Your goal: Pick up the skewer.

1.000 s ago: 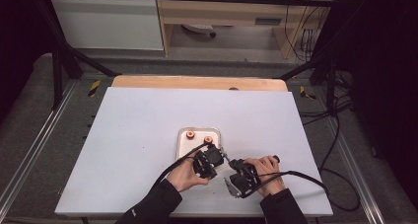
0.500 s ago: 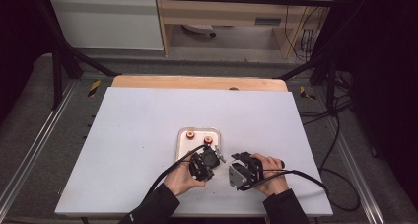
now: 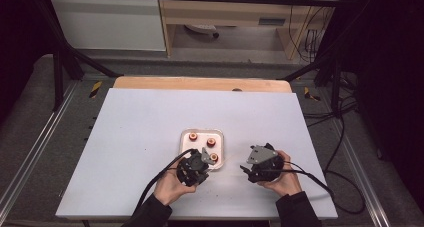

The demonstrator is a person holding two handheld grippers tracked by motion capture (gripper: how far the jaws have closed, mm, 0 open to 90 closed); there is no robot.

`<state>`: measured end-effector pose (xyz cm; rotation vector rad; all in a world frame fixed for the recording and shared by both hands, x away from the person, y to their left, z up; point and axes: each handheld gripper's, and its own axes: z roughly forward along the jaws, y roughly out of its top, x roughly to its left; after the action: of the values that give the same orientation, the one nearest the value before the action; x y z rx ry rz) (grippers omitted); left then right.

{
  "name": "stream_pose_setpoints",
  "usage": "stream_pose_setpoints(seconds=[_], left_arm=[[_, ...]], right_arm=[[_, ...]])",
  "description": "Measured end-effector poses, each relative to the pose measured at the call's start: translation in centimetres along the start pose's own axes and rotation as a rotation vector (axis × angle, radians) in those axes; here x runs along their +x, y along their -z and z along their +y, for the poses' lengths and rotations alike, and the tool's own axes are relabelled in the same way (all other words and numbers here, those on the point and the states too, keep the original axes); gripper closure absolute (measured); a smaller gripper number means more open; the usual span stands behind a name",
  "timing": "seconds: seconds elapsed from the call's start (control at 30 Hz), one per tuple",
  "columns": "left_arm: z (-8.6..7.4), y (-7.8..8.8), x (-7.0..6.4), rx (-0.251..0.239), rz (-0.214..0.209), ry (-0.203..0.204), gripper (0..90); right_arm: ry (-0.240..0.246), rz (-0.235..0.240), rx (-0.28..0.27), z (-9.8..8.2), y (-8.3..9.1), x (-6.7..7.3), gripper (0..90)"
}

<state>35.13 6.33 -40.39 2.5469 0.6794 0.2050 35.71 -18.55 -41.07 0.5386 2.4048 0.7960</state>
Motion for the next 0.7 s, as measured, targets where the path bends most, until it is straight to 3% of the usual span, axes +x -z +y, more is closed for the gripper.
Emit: stream_pose_setpoints(seconds=[0.13, 0.27, 0.47, 0.7], left_arm=[[-0.8, 0.2, 0.3, -0.065, 0.0, 0.058, 88.1], [-1.6, 0.4, 0.3, -0.12, 0.016, 0.101, 88.1], [-3.1, 0.7, 0.2, -0.191, 0.044, 0.174, 88.1], [-4.9, 1.1, 0.2, -0.262, 0.056, 0.235, 88.1]], right_arm=[[-0.125, 0.037, 0.033, -0.7, -0.1, -0.5, 20.9], [-0.21, 0.045, 0.038, -1.3, -0.3, -0.8, 15.1], [-0.288, 0.099, 0.067, -1.5, -0.6, -1.1, 6.7], [-0.384, 0.138, 0.044, -1.2, -0.8, -1.5, 4.3]])
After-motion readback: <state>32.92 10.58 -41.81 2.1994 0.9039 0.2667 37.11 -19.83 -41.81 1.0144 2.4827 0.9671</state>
